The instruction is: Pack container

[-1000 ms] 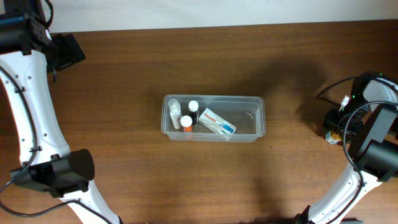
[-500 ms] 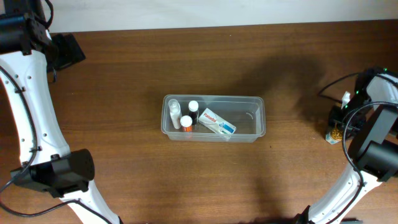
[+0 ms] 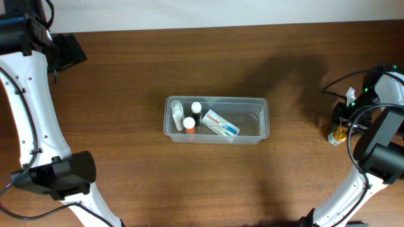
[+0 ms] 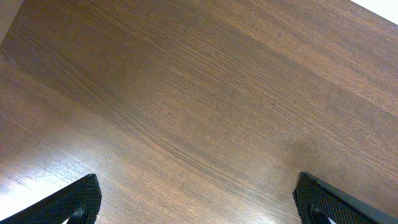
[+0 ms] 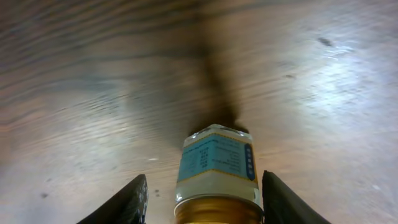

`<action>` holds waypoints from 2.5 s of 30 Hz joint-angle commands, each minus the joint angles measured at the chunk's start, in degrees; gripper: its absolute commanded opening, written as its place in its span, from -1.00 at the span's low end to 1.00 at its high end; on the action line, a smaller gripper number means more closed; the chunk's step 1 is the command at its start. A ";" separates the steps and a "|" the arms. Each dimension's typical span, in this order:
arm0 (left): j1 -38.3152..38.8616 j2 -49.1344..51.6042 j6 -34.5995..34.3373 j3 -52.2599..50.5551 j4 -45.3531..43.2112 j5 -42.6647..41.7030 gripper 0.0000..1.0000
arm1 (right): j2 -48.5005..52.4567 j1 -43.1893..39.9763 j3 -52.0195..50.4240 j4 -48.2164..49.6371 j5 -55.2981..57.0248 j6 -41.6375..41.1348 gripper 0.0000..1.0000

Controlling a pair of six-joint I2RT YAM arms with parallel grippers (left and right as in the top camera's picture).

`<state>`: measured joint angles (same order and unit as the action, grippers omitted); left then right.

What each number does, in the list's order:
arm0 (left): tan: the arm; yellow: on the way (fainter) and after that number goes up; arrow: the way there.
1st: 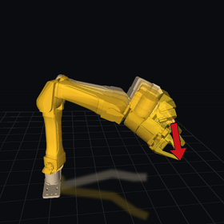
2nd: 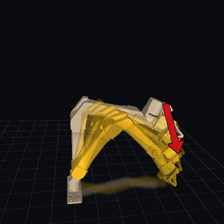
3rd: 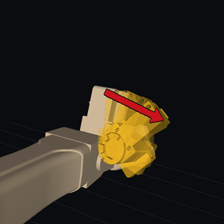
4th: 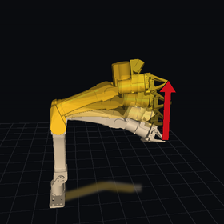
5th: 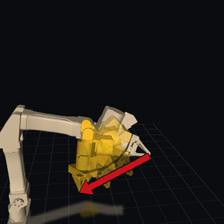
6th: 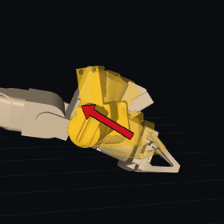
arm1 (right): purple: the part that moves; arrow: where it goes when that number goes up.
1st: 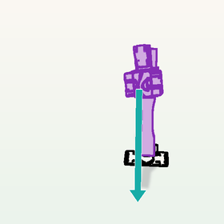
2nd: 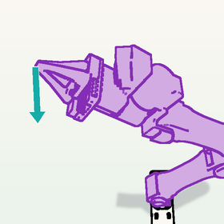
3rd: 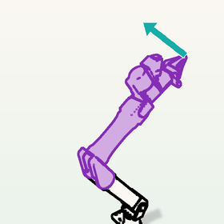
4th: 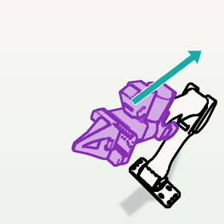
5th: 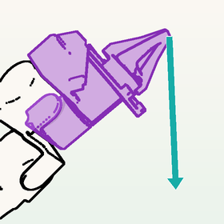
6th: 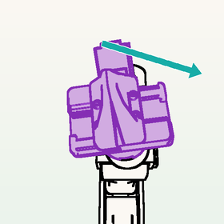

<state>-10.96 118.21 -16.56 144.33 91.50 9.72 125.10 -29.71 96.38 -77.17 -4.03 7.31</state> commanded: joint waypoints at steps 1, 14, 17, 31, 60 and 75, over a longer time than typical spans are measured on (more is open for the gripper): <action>-0.28 0.17 -0.57 0.96 0.11 0.48 0.99 | -0.50 -0.37 0.92 -0.20 -4.17 4.20 0.04; -0.28 0.17 -0.57 0.96 0.11 0.48 0.99 | -11.04 -0.28 0.92 4.00 4.22 0.70 0.39; -0.28 0.17 -0.57 0.96 0.09 0.48 0.99 | -15.41 -0.33 0.92 5.03 7.78 -0.55 0.53; -0.28 0.17 -0.57 0.96 0.11 0.48 0.99 | -20.55 -0.81 -10.27 10.75 4.15 -0.70 0.97; -0.28 0.17 -0.57 0.96 0.11 0.48 0.99 | -19.63 -0.70 -27.71 27.06 2.60 1.46 0.21; -0.28 0.17 -0.57 0.96 0.11 0.48 0.99 | -19.63 -0.70 -29.27 28.52 2.58 1.46 0.20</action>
<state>-10.96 118.21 -16.56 144.33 91.53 9.72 105.06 -30.02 68.03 -49.32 -1.76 8.21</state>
